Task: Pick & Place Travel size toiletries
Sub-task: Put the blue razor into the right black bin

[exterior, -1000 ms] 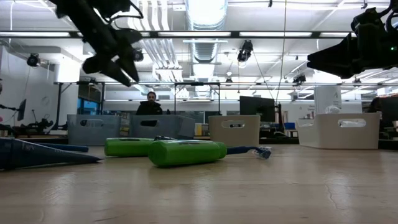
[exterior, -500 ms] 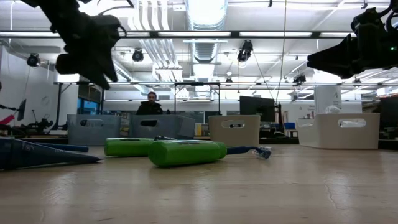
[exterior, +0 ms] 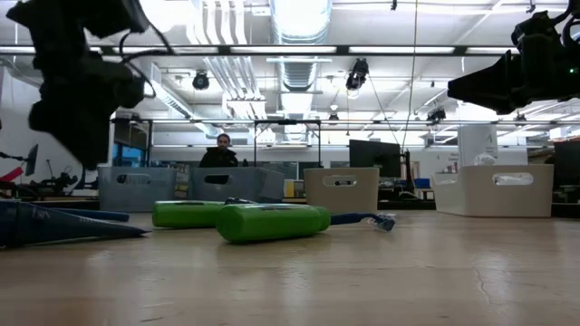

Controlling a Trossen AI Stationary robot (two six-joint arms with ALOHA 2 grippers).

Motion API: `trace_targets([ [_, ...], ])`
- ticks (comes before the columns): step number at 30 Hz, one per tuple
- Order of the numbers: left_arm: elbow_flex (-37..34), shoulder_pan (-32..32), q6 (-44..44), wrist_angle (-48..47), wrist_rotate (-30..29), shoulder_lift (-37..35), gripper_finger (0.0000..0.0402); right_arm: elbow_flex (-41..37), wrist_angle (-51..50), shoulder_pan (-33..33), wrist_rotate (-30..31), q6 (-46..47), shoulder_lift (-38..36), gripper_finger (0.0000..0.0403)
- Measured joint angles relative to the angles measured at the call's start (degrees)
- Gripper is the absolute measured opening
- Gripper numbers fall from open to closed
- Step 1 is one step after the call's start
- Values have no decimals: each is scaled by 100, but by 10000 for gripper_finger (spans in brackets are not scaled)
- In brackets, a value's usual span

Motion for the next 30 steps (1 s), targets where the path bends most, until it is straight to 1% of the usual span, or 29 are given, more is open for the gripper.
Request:
trace_targets([
  [4, -289, -7, -392, -26, 258, 56, 176, 0, 2, 0, 2, 4, 0, 225],
  [7, -481, -5, -610, -27, 550, 101, 176, 0, 1, 0, 1, 13, 0, 232],
  [10, -579, -5, -702, -30, 880, 121, 176, 0, 1, 0, 2, 0, 0, 242],
  [12, -588, -7, -708, -69, 955, 121, 176, 0, 0, 0, 2, 13, 0, 249],
  [15, -564, -4, -679, -124, 916, 121, 176, 1, 2, 0, 2, 0, 0, 259],
  [17, -463, -4, -542, -126, 781, 121, 176, 0, 1, 0, 2, 9, 0, 265],
  [21, -218, -4, -80, -220, 297, 126, 176, 2, 0, 0, 2, 0, 0, 277],
  [23, -179, -1, 192, -310, 154, 149, 176, 2, 2, 0, 2, 11, 0, 283],
  [30, -277, 0, 1043, -309, 144, 467, 176, 2, 2, 0, 2, 0, 0, 304],
])
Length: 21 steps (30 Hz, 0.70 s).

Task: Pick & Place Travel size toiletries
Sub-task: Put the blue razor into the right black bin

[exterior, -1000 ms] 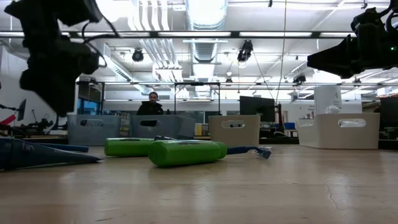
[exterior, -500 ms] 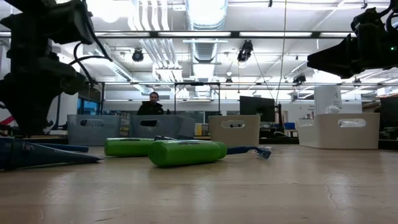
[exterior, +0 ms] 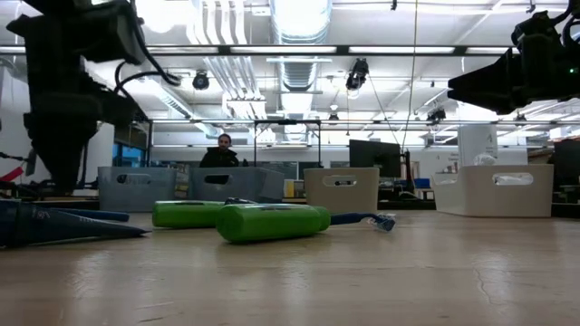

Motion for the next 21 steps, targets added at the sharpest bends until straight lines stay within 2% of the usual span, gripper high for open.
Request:
trace_targets([
  [9, -14, -2, 954, 366, -1, 790, 176, 0, 0, 0, 0, 0, 0, 329],
  [21, 6, -4, 1061, 750, 21, 1673, 175, 0, -2, 0, 0, 11, 0, 359],
])
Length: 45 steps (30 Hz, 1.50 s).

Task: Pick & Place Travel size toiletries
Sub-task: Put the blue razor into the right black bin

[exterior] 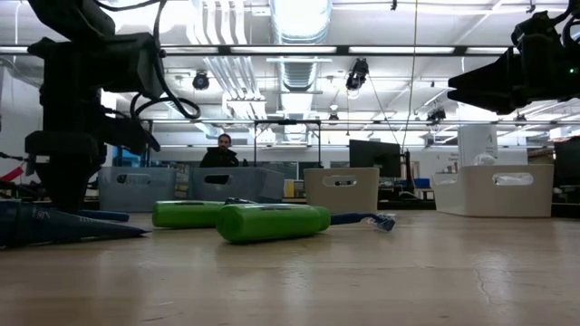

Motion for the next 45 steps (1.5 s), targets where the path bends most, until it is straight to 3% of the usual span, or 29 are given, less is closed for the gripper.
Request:
trace_targets([
  [5, -8, 0, -3, 60, 21, 223, 149, 0, 1, 0, -1, 1, 0, 354],
  [15, -18, -4, -203, 251, 22, 363, 31, 0, 2, 0, 0, -3, 0, 325],
  [23, 89, 0, -1101, 243, 6, 348, 34, 0, 1, -2, -1, 1, 0, 301],
  [28, 444, 0, -1233, 211, -80, 224, 43, 0, 2, -1, -1, 2, 0, 287],
  [34, 1024, 7, -1391, 1029, -663, 129, 40, 0, 0, -2, -2, -8, -1, 272],
  [38, 1389, 5, -1457, 1720, -1386, 103, 40, 0, 2, -2, -2, -2, 2, 263],
  [45, 2030, 58, -811, 2238, -2095, 116, 40, 0, 2, -2, -2, -9, 4, 245],
])
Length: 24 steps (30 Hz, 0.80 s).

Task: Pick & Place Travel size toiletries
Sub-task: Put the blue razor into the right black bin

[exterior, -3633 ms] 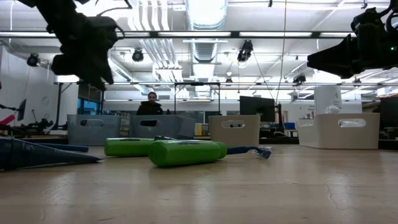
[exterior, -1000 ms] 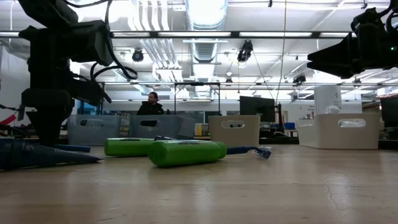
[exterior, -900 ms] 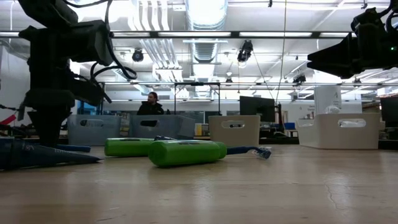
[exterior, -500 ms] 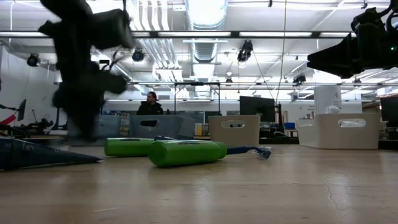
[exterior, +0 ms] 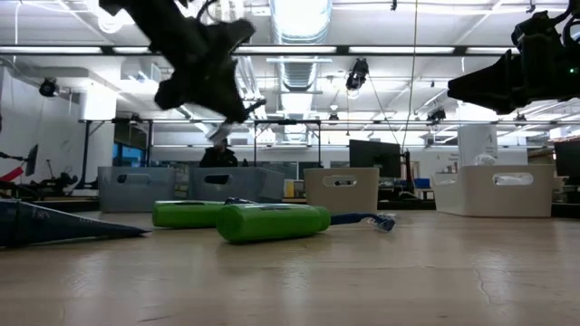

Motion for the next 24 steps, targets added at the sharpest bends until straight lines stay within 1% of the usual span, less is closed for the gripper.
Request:
trace_targets([
  [6, 386, 71, 637, 866, -493, -7, 41, 0, 0, 0, 0, 9, 0, 232],
  [9, 449, 153, 859, 1288, -557, -4, 41, 0, -2, 0, 0, 1, 0, 228],
  [13, 453, 295, 882, 1774, -616, -4, 41, 0, -1, 0, 1, -1, 0, 226],
  [17, 448, 530, 610, 1879, -698, 29, 41, 0, 0, 2, 0, -2, 0, 235],
  [19, 407, 693, 614, 1862, -704, 42, 41, 0, -2, 2, 0, 9, 0, 242],
  [24, 385, 1132, 652, 1720, -997, 85, 41, 0, 0, 2, 0, 11, 2, 259],
])
